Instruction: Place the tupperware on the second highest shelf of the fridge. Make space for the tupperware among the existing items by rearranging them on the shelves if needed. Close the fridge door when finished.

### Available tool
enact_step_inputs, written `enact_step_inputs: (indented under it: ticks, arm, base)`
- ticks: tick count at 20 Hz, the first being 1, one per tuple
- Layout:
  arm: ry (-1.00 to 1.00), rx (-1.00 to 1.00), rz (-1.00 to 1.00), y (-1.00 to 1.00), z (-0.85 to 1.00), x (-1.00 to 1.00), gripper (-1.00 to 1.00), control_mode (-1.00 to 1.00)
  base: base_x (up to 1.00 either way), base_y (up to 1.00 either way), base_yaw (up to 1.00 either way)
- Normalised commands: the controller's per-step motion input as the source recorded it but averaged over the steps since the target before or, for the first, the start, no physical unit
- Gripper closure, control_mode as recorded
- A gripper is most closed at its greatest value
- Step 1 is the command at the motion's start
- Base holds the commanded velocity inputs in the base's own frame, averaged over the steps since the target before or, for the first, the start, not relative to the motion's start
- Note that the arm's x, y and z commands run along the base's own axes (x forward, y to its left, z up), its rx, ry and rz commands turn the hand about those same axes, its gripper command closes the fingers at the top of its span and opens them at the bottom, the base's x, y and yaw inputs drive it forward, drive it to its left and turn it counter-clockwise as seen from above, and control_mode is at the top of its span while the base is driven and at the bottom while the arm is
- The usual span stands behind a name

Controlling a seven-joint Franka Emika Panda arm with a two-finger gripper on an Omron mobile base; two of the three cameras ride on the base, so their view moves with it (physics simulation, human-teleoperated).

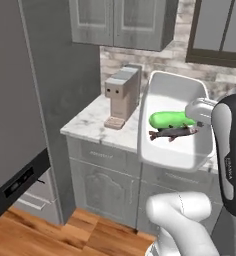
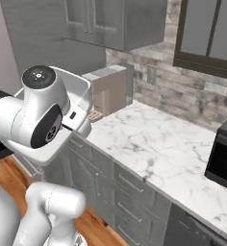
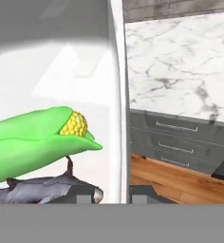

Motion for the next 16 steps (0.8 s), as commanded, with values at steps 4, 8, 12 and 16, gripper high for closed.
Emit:
enact_step_inputs:
  ticks: [4, 8, 12, 16]
  arm:
    - [0.00, 0.00, 0.00, 0.00, 0.00, 0.00, 1.00, 1.00]
    - [0.00, 0.00, 0.00, 0.00, 0.00, 0.00, 1.00, 1.00]
    - [0.00, 0.00, 0.00, 0.00, 0.00, 0.00, 1.00, 1.00]
    - [0.00, 0.00, 0.00, 0.00, 0.00, 0.00, 1.00, 1.00]
  base:
    - [-0.64, -0.49, 0.27]
    - [-0.37, -0.04, 0.26]
    - [-0.12, 0.44, 0.27]
    - [-0.42, 0.62, 0.30]
